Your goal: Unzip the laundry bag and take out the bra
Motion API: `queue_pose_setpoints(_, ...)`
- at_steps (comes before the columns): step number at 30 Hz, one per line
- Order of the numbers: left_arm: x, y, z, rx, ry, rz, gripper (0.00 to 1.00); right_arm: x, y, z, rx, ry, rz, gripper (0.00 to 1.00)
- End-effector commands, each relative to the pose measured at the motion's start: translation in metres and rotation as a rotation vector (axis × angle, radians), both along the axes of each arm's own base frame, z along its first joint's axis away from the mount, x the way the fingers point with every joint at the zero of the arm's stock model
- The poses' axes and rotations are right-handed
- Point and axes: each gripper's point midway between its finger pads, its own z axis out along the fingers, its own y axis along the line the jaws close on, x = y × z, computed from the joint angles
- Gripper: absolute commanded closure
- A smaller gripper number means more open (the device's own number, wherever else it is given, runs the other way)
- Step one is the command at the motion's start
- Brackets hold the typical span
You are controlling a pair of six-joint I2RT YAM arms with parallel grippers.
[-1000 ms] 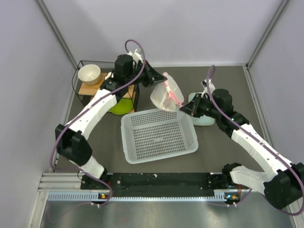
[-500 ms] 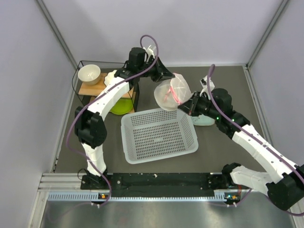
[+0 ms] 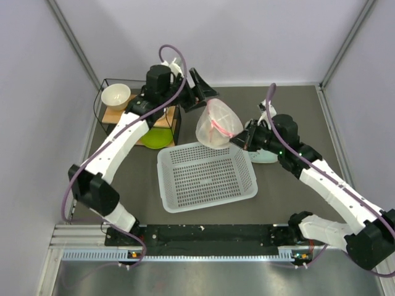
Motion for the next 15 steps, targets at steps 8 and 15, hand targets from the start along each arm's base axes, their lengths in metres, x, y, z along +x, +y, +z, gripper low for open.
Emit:
queue_pose_setpoints(8, -0.056, 0.036, 0.029, -0.001, -0.044, 0.074, 0.12, 0.007, 0.014, 0.023, 0.055, -0.045, 0.026, 1.0)
queue_pose_setpoints(15, -0.071, 0.015, -0.003, -0.073, 0.096, 0.03, 0.13, 0.008, 0.017, 0.025, 0.06, -0.043, 0.039, 1.0)
